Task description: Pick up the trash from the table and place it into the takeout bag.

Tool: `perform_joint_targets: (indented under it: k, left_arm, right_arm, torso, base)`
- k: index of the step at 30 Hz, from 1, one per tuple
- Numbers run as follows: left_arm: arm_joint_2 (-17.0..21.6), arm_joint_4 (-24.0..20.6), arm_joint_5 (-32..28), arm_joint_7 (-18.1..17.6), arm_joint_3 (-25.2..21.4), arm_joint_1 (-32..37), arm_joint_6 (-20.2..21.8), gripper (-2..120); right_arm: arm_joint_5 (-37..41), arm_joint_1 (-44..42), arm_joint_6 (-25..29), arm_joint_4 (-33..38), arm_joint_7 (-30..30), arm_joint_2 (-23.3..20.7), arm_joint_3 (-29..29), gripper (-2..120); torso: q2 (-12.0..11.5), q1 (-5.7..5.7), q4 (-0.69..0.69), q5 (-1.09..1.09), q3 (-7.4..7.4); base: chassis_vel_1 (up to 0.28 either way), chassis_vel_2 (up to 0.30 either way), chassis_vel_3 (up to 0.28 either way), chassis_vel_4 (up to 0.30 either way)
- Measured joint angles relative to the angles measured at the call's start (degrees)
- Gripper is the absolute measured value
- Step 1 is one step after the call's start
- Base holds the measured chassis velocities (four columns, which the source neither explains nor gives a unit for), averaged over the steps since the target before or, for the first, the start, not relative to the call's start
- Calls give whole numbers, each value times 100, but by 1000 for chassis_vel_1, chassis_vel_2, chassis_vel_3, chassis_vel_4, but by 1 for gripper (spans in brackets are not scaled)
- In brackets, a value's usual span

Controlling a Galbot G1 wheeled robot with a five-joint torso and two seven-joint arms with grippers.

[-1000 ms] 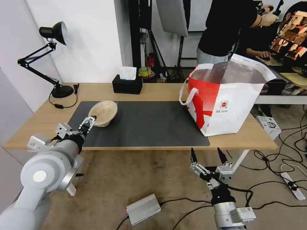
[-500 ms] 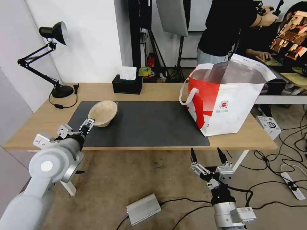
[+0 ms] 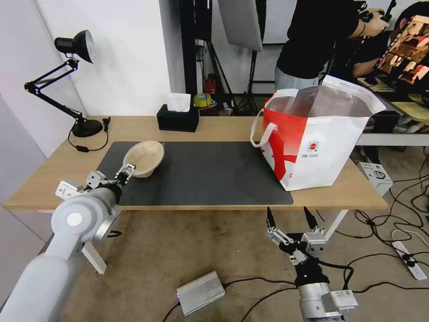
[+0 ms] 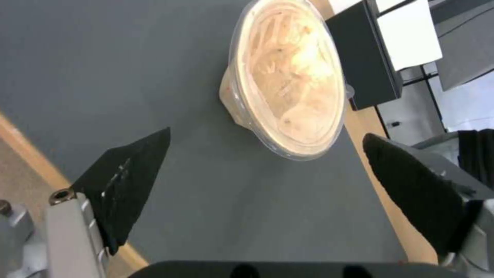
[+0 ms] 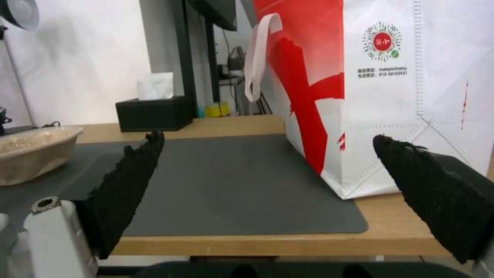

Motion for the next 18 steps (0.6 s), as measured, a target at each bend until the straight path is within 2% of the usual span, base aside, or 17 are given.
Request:
perform_joint_targets:
  k: [18]
  left_arm:
    - [-151,645,-32,-14,509,-725,11,100]
  right_arm:
    - [0,0,0,0,0,0,0,100]
  torso:
    - [0,0,0,0,0]
  base:
    - [0,0,0,0]
